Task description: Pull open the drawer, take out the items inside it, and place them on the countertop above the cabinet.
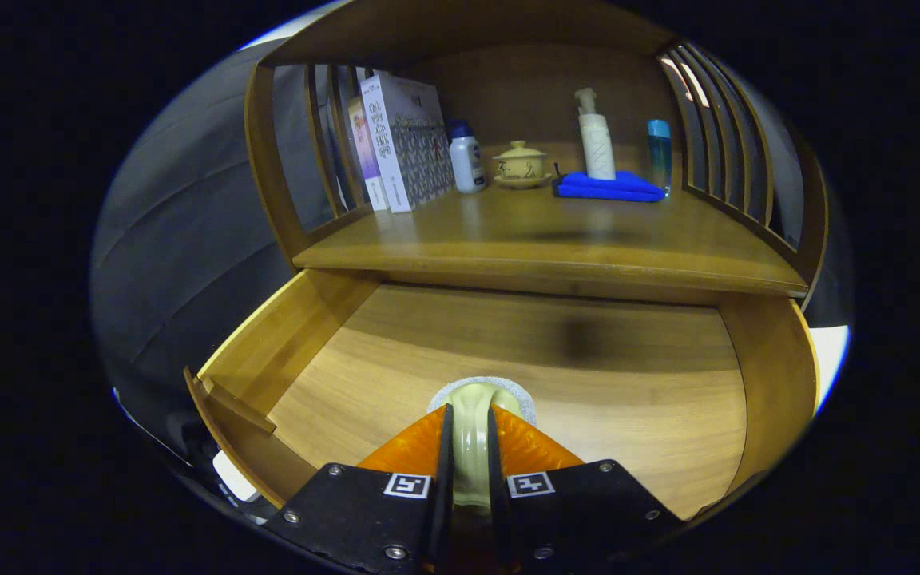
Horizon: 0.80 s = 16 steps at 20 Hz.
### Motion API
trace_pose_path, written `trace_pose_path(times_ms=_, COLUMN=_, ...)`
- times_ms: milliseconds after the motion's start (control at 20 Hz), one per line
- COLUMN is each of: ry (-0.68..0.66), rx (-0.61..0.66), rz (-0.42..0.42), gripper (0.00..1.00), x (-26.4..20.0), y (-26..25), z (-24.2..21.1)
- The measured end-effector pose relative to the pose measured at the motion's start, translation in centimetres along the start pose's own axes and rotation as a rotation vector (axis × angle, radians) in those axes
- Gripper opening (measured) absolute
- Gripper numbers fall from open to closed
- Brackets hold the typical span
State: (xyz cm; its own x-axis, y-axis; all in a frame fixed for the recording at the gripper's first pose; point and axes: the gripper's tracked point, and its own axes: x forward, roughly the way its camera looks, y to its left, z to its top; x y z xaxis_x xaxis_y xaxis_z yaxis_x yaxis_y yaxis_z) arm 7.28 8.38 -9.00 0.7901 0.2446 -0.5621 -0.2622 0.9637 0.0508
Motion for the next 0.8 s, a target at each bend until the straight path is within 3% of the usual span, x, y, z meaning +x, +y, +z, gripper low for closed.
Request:
trace_pose_path(times_ms=450, ry=-0.280, rx=-0.038, rz=0.022, gripper=0.21, x=-5.1, y=1.0, z=8.0)
trace_pose_path(times_ms=800, ry=-0.393, rx=-0.019, rz=0.027, gripper=0.21, x=-7.6, y=1.3, z=12.7)
